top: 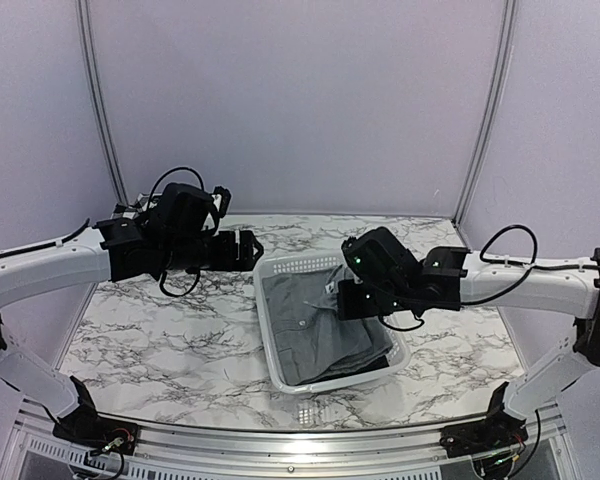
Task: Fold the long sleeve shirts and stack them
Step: Pick up the square-folded shirt from the bin, then pass from the right arm to the left
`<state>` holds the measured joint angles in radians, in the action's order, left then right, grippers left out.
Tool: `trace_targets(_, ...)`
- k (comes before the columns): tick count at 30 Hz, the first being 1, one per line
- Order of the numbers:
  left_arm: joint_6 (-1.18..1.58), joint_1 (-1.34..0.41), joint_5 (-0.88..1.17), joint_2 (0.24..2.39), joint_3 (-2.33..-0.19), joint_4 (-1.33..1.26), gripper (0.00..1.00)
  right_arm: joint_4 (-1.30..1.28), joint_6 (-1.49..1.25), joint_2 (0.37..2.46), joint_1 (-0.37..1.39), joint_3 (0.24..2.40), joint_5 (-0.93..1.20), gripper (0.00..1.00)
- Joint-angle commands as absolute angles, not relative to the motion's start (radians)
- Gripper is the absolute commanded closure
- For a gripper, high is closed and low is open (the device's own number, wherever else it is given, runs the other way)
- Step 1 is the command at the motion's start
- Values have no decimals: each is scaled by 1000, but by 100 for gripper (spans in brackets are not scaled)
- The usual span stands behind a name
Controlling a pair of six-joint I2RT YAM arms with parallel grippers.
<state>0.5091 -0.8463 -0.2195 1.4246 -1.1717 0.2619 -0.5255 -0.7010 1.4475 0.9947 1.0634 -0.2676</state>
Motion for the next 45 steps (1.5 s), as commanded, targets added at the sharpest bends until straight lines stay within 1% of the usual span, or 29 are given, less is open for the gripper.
trace_targets(1, 484, -848, -115, 1353, -1114, 211, 2, -368, -599, 1472, 992, 1184, -220, 100)
trace_targets(5, 471, -851, 35, 1317, -1044, 119, 1, -320, -553, 1540, 989, 1304, -167, 100)
trace_targets(8, 487, -856, 93, 1295, -996, 45, 1, -263, -555, 1586, 976, 1367, -98, 100)
trace_targets(16, 511, -892, 72, 1353, -993, -46, 1, -209, -568, 1712, 968, 1568, 53, 100)
trace_targets(20, 547, -908, 40, 1399, -1006, -90, 1, -225, -562, 1731, 968, 1613, 60, 100)
trace_targets(23, 564, -913, -62, 1443, -1037, -81, 1, -227, -561, 1725, 968, 1615, 54, 100)
trace_targets(27, 576, -924, -94, 1474, -1060, -127, 6, -238, -557, 1707, 964, 1613, 29, 100)
trace_targets(29, 583, -927, -90, 1487, -1065, -169, 16, -231, -556, 1695, 964, 1598, 28, 100)
trace_targets(30, 585, -929, -85, 1492, -1068, -185, 23, -230, -557, 1688, 963, 1590, 23, 100)
trace_targets(31, 587, -931, -90, 1498, -1073, -194, 34, -233, -557, 1682, 959, 1582, 18, 100)
trace_targets(33, 583, -931, -115, 1505, -1089, -197, 64, -233, -557, 1662, 952, 1557, 6, 100)
trace_targets(34, 580, -931, -135, 1504, -1094, -196, 84, -233, -557, 1649, 945, 1543, 5, 100)
trace_targets(35, 576, -931, -155, 1500, -1099, -194, 96, -233, -557, 1633, 938, 1526, -11, 98)
trace_targets(36, 568, -931, -181, 1492, -1104, -191, 100, -237, -556, 1617, 930, 1510, -33, 93)
trace_targets(38, 547, -931, -224, 1472, -1115, -189, 100, -260, -548, 1587, 915, 1485, -71, 79)
trace_targets(40, 517, -931, -256, 1452, -1139, -186, 100, -288, -533, 1555, 897, 1459, -101, 66)
trace_targets(42, 468, -931, -273, 1442, -1186, -169, 100, -317, -526, 1526, 872, 1429, -118, 58)
trace_targets(45, 413, -930, -287, 1431, -1267, -159, 100, -339, -517, 1460, 829, 1354, -143, 43)
